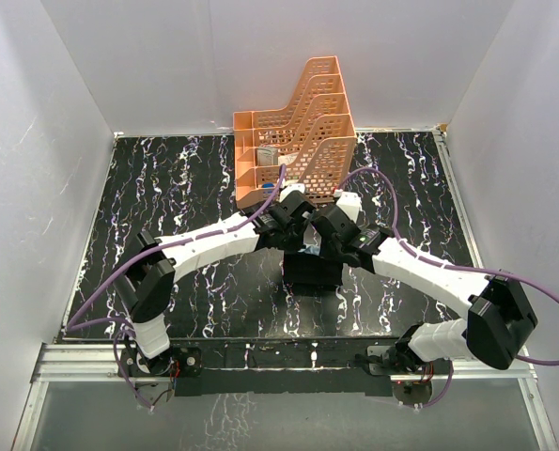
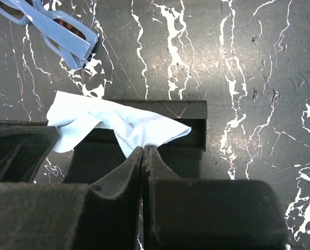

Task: Organize the sunglasses
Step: Place the glasses cleaning cloth in the sunglasses case.

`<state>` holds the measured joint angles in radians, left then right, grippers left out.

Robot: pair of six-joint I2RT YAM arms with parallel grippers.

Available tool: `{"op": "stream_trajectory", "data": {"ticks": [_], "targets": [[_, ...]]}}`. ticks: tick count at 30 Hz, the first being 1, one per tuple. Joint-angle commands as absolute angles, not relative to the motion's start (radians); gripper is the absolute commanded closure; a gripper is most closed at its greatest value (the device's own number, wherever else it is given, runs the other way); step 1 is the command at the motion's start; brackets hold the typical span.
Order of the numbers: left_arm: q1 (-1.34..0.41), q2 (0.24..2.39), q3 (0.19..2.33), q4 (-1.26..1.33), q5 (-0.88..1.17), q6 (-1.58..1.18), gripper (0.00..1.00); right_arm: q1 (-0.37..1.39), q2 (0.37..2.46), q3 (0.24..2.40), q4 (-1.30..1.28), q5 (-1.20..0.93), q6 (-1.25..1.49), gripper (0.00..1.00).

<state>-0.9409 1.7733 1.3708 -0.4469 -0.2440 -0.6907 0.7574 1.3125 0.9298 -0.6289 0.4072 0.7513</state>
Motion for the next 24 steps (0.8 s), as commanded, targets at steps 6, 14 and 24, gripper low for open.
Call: {"op": "stream_trajectory", "data": {"ticks": [6,14,24], "targets": [[-0.948,1.742,1.369,-0.449,-0.286,-0.687,1.0,0.695,1.3,0.907,-0.521,0.418,0.704,1.0],[-0.939,1.758,1.325,-0.413,-0.292,-0.692,1.0,0.647,1.302,0.863,-0.48,0.39,0.677,1.0],[-0.932,1.759,1.272,-0.354,-0.283,-0.689,1.0,0.633,1.305,0.842,-0.462,0.371,0.661,1.0]]}}
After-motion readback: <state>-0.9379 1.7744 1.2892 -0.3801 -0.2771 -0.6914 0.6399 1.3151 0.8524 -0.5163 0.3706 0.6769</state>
